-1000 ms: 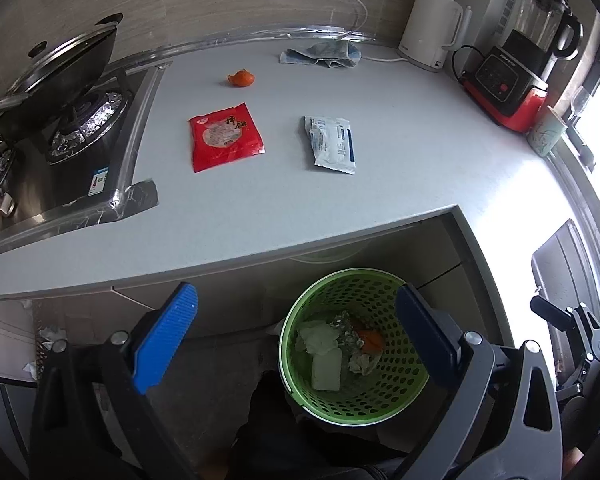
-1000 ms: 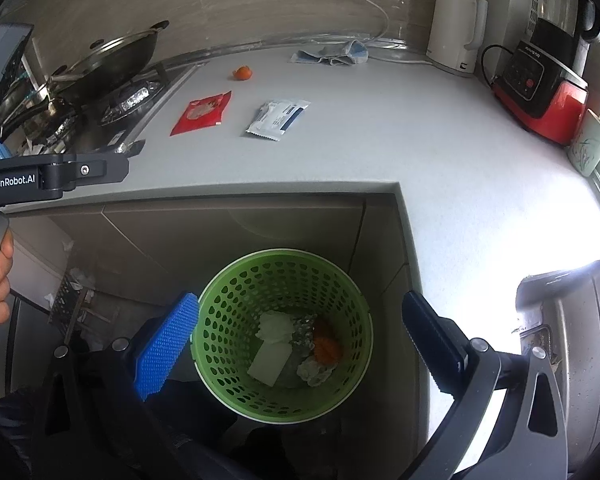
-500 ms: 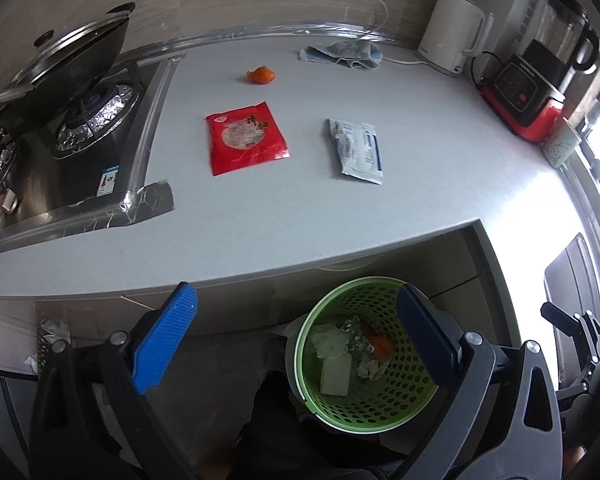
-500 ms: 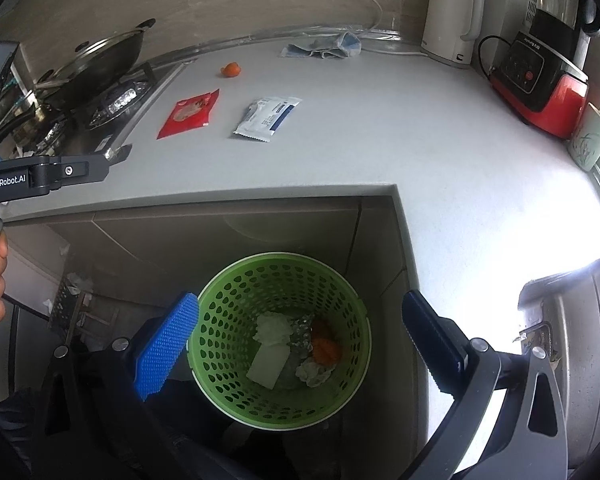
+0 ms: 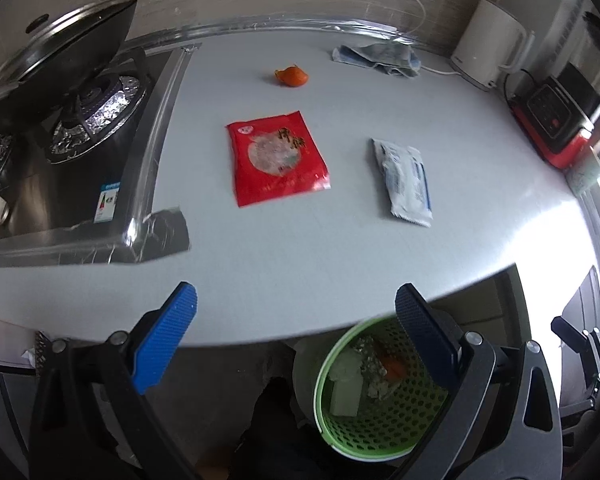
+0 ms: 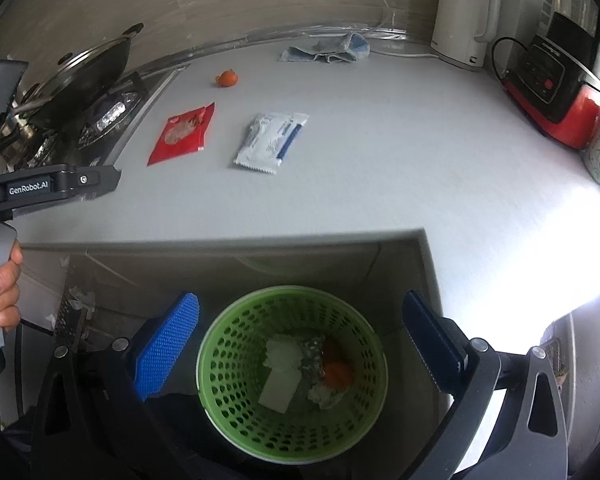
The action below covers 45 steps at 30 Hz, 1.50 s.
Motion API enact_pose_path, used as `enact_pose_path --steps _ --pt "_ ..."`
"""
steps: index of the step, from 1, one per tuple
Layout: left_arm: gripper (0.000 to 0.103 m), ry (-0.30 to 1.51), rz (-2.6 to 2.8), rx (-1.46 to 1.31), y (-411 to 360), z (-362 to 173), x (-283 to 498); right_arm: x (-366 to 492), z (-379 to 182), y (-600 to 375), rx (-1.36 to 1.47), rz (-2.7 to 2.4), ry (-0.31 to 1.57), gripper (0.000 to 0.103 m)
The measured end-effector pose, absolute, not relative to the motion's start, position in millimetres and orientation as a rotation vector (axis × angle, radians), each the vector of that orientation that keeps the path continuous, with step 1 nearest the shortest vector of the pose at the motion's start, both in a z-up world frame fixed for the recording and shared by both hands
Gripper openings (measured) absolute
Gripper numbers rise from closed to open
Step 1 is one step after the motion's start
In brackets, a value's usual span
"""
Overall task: Collect trash
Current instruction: 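Reach both tools toward the red snack packet and white medical packet, then grasp the red packet with the left tool while the right tool grasps the white packet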
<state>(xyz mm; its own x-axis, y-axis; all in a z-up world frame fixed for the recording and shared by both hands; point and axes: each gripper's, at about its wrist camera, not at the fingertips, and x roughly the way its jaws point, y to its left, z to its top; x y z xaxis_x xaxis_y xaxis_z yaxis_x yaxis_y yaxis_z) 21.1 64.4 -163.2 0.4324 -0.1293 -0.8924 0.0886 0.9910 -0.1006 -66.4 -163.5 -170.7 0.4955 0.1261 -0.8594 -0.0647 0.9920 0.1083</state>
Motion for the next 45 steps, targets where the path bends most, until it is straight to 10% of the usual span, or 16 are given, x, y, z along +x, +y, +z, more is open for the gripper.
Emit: enact_pose_path --steps 45 --pt "0.095 1.203 0.034 -0.099 56 -242 204 145 -235 -122 0.167 -0.013 1.090 0.101"
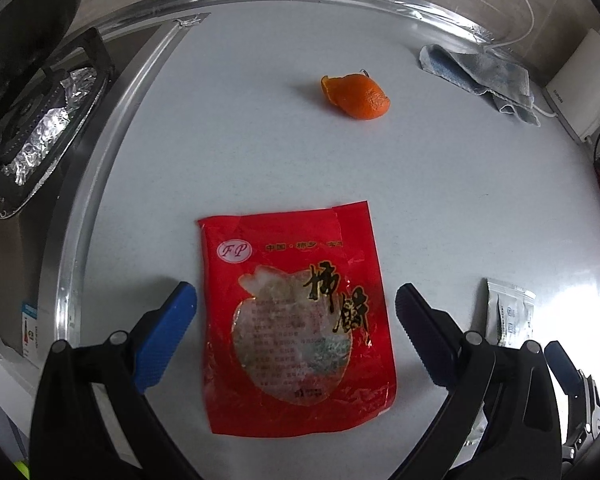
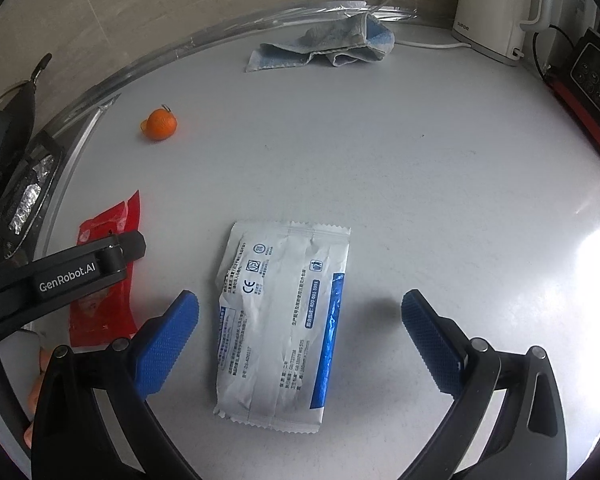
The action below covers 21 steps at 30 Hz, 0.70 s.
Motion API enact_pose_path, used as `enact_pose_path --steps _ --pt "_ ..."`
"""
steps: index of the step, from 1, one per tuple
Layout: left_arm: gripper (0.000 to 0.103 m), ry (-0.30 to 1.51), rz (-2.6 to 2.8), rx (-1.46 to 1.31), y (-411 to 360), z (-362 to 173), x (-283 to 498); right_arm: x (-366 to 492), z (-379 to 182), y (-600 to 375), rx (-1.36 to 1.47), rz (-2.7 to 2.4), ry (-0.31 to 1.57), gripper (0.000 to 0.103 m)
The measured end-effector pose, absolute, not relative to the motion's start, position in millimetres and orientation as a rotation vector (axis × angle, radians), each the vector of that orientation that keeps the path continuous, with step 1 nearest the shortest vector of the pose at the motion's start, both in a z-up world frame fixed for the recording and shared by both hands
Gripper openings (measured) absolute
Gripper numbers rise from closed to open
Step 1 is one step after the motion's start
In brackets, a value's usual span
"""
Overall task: Collect trash
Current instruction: 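Grasp the red packet with the left tool while the right tool grasps the white packet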
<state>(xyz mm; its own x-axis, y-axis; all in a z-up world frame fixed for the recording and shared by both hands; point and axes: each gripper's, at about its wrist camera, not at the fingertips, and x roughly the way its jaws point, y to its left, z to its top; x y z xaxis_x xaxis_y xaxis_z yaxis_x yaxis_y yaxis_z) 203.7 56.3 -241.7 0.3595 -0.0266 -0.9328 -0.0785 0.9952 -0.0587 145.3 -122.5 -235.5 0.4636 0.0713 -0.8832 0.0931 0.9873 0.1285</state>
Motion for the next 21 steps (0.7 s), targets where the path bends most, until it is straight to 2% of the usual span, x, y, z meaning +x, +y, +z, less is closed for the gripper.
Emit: enact_pose_path --steps 5,9,12,13,14,15,17,21 --pt "0.095 1.204 0.057 -0.091 54 -243 205 146 -237 -120 0.152 -0.015 1.091 0.100" --pt "0.095 1.204 0.065 -0.083 55 -243 203 146 -237 -119 0.129 -0.025 1.089 0.096" --pt "0.094 1.200 0.072 -0.071 55 -244 201 145 -237 -119 0.098 -0.042 1.085 0.086" --pt "0.092 1.197 0.075 -0.073 56 -243 200 144 -236 -119 0.081 -0.055 1.080 0.077" --pt "0.084 1.189 0.079 -0.076 57 -242 199 143 -236 -119 0.066 -0.065 1.077 0.070" --pt "0.071 1.173 0.079 -0.075 57 -239 196 142 -235 -120 0.059 -0.064 1.073 0.066" --pt "0.062 1.164 0.055 -0.064 58 -236 196 140 -233 -124 0.058 -0.060 1.065 0.049" --pt "0.041 1.144 0.029 -0.042 61 -234 191 138 -232 -135 0.076 -0.053 1.057 0.034"
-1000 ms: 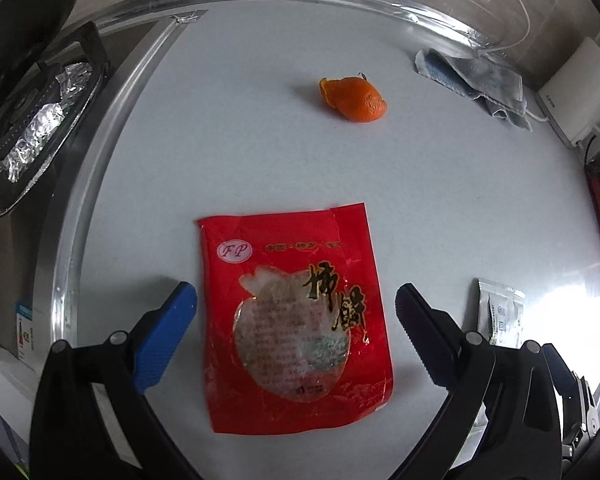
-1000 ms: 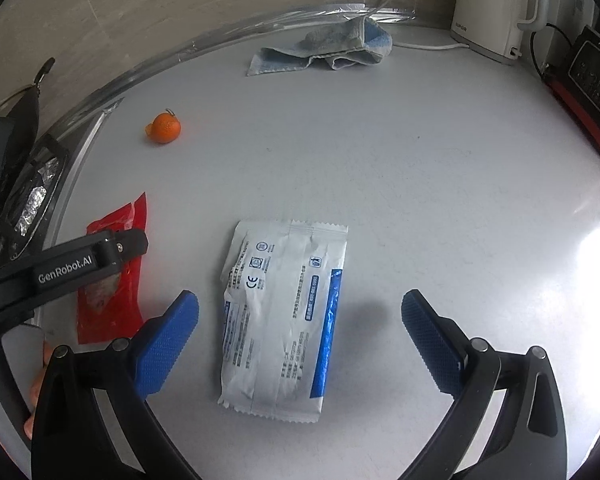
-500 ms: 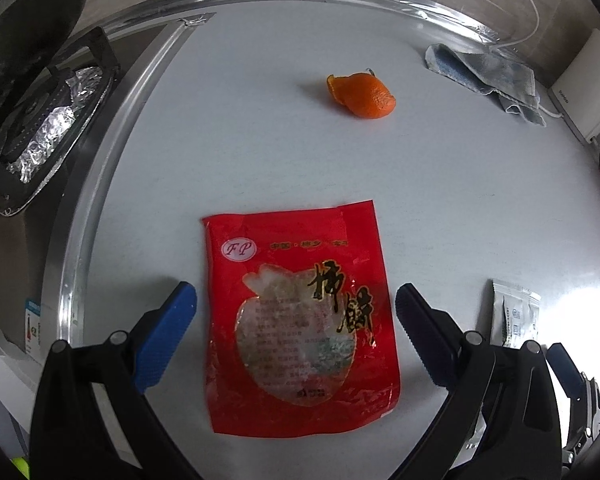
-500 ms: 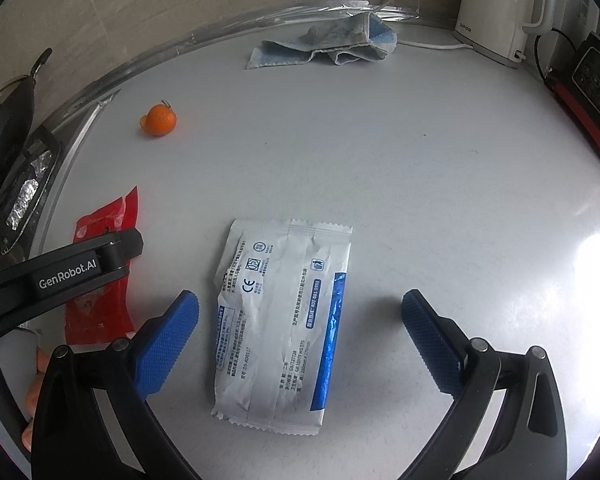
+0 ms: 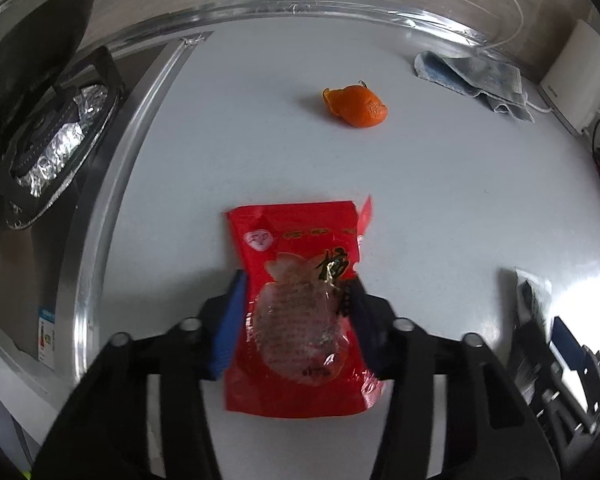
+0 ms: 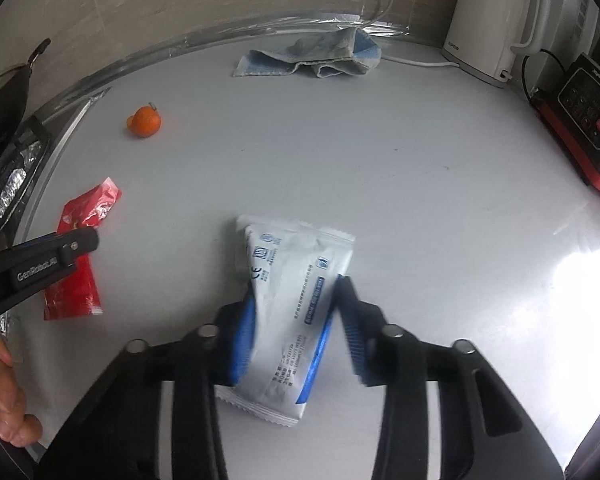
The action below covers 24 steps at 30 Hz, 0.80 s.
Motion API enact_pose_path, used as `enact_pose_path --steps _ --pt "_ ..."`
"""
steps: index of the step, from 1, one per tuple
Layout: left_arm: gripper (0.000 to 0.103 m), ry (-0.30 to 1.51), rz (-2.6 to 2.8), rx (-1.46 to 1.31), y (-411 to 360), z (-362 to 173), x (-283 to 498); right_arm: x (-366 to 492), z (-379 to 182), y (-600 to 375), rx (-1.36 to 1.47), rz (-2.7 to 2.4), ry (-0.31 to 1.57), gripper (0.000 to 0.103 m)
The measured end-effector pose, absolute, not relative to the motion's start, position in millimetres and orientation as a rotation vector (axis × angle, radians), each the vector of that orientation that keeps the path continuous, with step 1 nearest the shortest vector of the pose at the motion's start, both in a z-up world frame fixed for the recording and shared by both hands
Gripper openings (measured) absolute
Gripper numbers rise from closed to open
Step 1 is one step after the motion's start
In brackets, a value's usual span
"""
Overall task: Collect trash
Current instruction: 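Grasp the red packet with the left tool while the right tool grasps the white packet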
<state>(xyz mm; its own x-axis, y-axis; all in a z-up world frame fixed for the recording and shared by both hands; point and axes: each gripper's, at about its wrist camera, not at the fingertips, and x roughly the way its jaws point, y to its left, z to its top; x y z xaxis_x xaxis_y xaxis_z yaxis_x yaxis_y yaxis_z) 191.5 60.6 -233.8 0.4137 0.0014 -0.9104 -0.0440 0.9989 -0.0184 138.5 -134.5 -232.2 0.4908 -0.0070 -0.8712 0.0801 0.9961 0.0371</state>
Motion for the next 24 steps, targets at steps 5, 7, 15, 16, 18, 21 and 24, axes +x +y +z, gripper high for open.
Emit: enact_pose_path --steps 5,7,15,16,18,21,24 --pt "0.027 1.127 -0.010 -0.038 70 -229 187 137 -231 -147 0.134 -0.034 1.052 0.021" --pt "0.026 1.132 -0.017 -0.046 68 -229 187 137 -230 -149 0.154 -0.027 1.051 0.019" --pt "0.026 1.103 -0.037 -0.026 65 -214 179 136 -225 -147 0.167 -0.002 1.036 0.019" --pt "0.026 1.100 -0.040 -0.021 64 -212 177 136 -223 -147 0.168 0.000 1.033 0.019" --pt "0.026 1.091 -0.048 -0.003 60 -208 174 133 -218 -147 0.177 0.012 1.024 0.019" --pt "0.026 1.085 -0.067 0.005 58 -201 166 128 -209 -149 0.176 0.018 1.011 0.019" --pt "0.026 1.086 -0.087 0.003 54 -197 156 117 -201 -153 0.180 0.020 1.003 0.019"
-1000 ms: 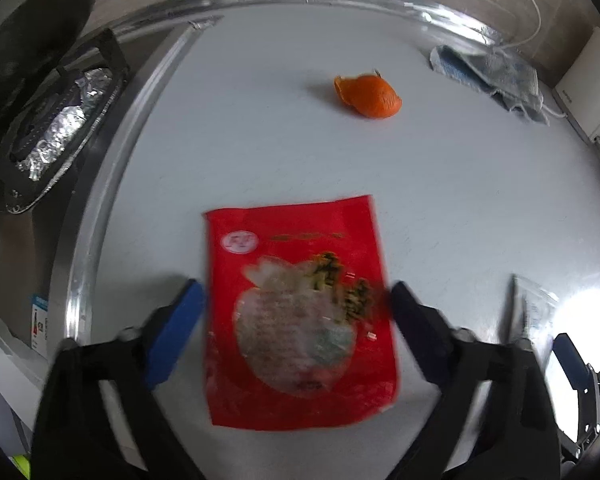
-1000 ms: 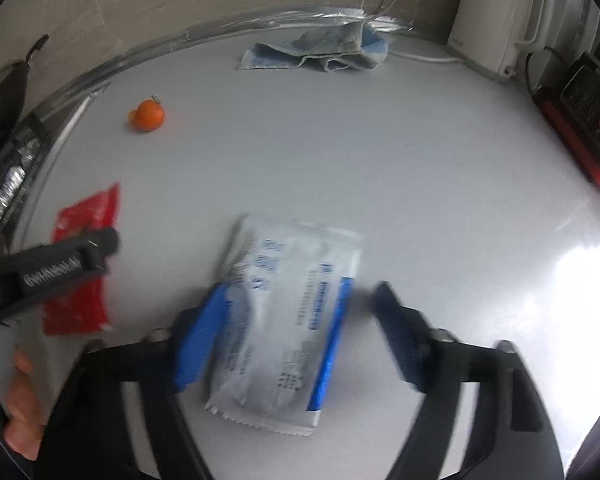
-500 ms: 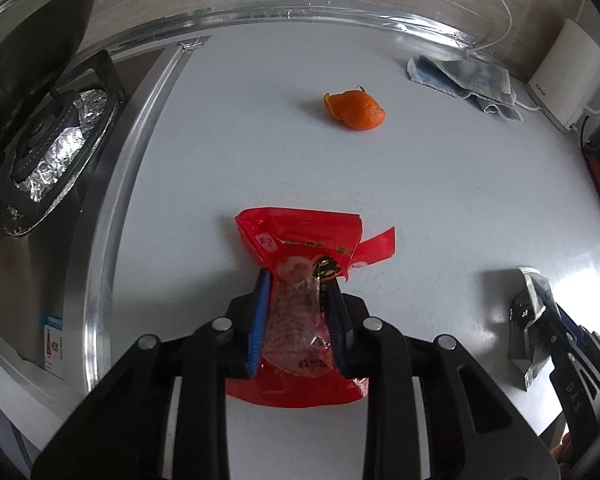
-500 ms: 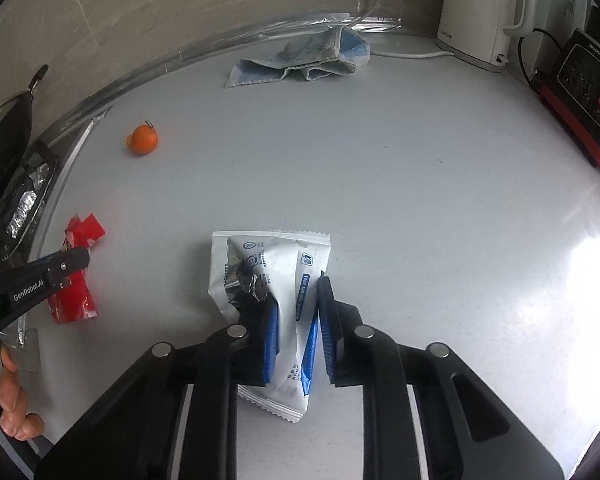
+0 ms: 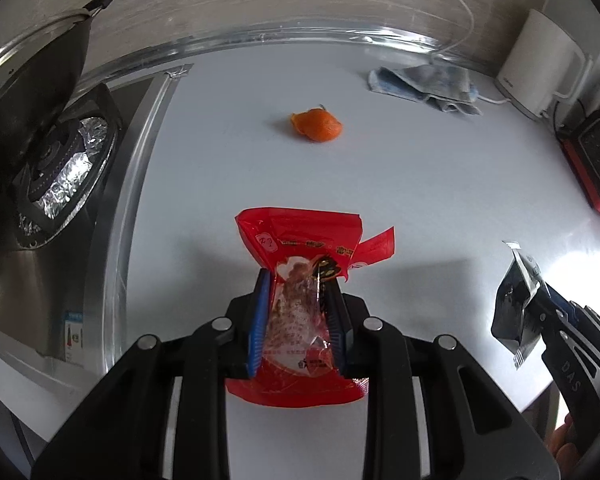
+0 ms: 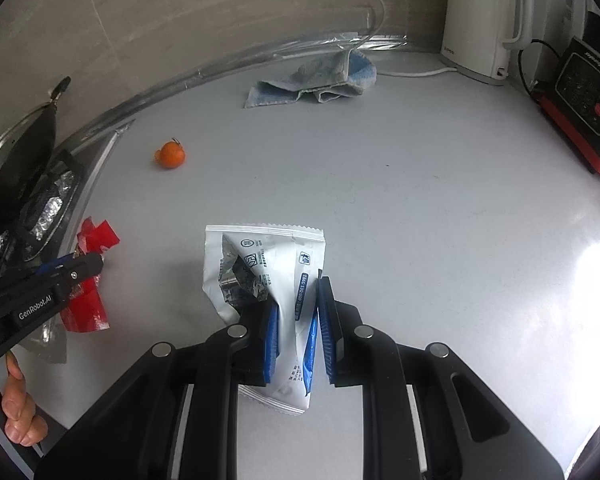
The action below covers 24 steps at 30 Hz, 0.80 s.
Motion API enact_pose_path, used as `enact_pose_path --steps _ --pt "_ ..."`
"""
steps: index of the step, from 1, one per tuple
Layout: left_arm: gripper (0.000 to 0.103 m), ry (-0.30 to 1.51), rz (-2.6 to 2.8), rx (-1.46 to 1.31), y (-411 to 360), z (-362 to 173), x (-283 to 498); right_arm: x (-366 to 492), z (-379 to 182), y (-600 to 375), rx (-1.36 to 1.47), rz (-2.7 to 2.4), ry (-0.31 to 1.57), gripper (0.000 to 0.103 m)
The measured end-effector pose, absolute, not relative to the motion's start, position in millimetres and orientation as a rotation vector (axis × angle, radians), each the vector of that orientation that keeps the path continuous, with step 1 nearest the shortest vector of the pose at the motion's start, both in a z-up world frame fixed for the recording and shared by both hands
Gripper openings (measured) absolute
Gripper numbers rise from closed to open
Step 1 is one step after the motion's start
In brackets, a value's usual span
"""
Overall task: Collect trash
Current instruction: 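Grasp the red packet with the left tool while the right tool grasps the white packet, then carry the red and white packets in both tools over the green bin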
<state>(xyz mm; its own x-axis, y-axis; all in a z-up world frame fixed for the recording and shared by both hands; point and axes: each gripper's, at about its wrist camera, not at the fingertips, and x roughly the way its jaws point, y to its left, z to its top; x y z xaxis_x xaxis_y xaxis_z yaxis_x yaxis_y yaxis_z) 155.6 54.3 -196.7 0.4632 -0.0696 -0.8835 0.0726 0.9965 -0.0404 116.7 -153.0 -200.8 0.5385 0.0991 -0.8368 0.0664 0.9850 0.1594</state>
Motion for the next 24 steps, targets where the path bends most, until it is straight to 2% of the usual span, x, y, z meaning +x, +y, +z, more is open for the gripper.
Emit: enact_pose_path --steps 14,24 --pt "0.027 1.054 -0.221 0.046 15 -167 60 12 -180 -177 0.174 0.011 1.007 0.019" --pt "0.028 1.077 -0.306 0.084 -17 -169 -24 -77 -184 -190 0.152 0.023 1.035 0.019"
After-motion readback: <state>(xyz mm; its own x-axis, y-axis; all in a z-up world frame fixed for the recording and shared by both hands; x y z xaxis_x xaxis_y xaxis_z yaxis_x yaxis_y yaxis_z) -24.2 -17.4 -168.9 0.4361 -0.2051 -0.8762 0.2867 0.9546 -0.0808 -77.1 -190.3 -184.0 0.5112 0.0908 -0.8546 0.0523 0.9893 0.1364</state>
